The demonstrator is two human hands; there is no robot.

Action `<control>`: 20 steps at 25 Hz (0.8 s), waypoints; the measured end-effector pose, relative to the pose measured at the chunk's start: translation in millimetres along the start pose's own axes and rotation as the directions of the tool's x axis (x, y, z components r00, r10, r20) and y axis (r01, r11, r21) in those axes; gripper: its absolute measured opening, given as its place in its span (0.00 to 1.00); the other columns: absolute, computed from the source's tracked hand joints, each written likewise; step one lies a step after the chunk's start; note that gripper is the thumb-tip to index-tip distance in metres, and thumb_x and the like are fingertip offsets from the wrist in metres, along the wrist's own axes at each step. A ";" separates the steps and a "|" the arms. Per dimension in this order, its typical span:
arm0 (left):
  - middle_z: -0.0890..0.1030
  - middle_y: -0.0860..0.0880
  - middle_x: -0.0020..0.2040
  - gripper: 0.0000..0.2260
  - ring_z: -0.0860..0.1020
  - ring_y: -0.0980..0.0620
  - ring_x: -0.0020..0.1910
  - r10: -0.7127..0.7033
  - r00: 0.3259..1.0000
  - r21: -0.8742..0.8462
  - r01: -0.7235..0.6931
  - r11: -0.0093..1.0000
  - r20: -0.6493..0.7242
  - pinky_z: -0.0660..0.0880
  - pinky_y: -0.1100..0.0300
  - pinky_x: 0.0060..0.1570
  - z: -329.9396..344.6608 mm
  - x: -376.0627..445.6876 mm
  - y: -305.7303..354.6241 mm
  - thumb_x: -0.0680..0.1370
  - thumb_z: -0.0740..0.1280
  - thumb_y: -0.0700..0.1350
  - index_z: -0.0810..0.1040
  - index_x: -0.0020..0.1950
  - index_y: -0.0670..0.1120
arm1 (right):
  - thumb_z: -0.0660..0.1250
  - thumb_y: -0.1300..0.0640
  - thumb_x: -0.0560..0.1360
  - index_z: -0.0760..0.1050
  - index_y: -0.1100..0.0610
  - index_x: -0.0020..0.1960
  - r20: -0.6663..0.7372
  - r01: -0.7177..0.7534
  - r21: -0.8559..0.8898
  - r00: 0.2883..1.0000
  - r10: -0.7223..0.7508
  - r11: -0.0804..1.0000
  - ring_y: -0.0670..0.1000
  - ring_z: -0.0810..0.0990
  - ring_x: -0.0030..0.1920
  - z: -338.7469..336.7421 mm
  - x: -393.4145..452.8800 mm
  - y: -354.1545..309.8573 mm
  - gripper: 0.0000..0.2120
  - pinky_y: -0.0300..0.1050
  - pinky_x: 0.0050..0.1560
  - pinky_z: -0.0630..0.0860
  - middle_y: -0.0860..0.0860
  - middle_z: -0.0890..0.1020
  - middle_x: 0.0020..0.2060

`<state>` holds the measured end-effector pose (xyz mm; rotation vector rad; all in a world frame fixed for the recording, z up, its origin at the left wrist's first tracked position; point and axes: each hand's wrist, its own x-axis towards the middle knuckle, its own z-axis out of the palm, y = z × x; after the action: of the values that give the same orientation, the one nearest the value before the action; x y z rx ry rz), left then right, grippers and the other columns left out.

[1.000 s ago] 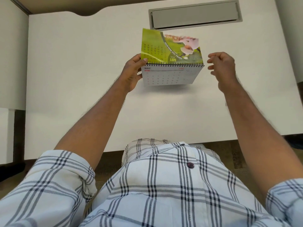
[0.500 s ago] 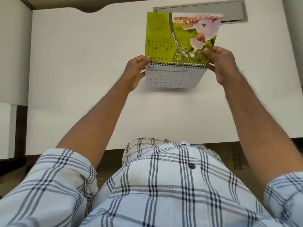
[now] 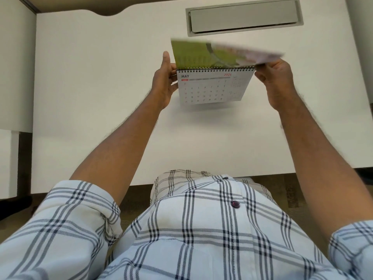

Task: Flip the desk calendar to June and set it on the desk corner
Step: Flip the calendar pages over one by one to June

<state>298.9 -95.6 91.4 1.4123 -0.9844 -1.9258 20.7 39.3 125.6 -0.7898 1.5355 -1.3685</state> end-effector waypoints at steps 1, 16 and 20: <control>0.86 0.46 0.46 0.30 0.82 0.46 0.53 -0.011 1.000 0.013 0.010 1.000 0.008 0.79 0.45 0.67 -1.3 1.2 0.0 0.83 0.55 0.67 0.86 0.44 0.46 | 0.69 0.63 0.73 0.83 0.52 0.44 0.005 -0.001 -0.042 1.000 0.001 0.999 0.47 0.83 0.52 -1.2 -3.3 2.6 0.08 0.37 0.53 0.75 0.46 0.86 0.53; 0.84 0.50 0.44 0.02 0.82 0.54 0.46 0.118 0.989 0.089 -0.127 0.988 0.091 0.80 0.58 0.49 -4.4 4.7 -6.7 0.80 0.72 0.41 0.82 0.52 0.45 | 0.63 0.62 0.69 0.87 0.49 0.48 -0.002 0.001 -0.449 1.000 -0.002 0.893 0.49 0.78 0.67 -17.6 -7.9 61.9 0.17 0.66 0.66 0.75 0.45 0.80 0.66; 0.81 0.49 0.44 0.04 0.81 0.53 0.46 0.127 0.987 0.108 -0.137 0.985 0.101 0.80 0.56 0.51 -4.6 3.8 -6.5 0.80 0.72 0.38 0.82 0.54 0.44 | 0.60 0.70 0.70 0.86 0.52 0.49 -0.069 -0.052 -0.433 0.997 0.025 0.900 0.45 0.79 0.65 -11.5 -6.2 57.8 0.21 0.44 0.66 0.75 0.46 0.81 0.64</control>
<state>302.1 -95.9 83.2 1.2931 -1.2190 -1.8779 18.6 60.0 70.1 -0.9864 1.9314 -1.0358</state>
